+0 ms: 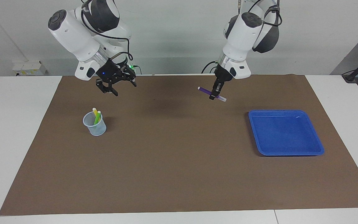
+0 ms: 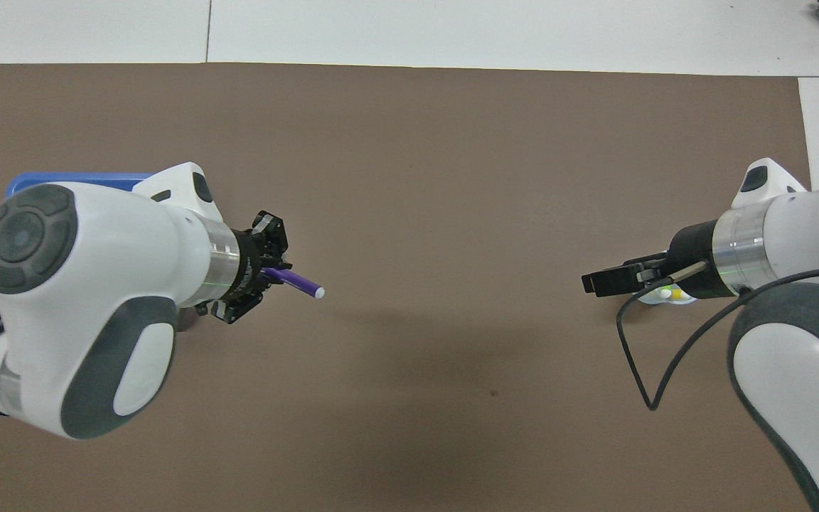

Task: Right arm passes pens to left for tray arrangement
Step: 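Lower the pen into the blue tray with the left gripper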

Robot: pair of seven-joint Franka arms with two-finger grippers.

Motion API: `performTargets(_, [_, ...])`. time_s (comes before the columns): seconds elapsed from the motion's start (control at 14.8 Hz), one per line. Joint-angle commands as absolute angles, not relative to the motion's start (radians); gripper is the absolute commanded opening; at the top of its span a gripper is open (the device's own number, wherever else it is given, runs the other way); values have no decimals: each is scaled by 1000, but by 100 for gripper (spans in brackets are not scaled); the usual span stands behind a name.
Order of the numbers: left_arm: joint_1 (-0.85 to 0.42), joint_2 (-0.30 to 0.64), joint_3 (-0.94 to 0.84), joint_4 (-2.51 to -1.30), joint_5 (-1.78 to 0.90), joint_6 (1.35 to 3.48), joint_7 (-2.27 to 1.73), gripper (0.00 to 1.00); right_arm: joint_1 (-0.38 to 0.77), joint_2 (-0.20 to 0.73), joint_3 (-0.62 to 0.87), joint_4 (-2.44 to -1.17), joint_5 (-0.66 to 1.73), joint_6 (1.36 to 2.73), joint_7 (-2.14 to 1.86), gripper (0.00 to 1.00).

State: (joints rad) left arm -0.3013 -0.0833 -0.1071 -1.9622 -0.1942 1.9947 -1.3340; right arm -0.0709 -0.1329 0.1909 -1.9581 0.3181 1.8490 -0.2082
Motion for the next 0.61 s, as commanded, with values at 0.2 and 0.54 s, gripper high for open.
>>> performTargets(0.2, [-71, -129, -110, -1991, -201, 1852, -809, 0, -132, -137, 199, -1986, 111, 1920, -328, 98])
performTargets(0.54, [136, -48, -106, -1991, -169, 1864, -285, 0, -187, -153, 198, -2046, 83, 1976, -387, 100])
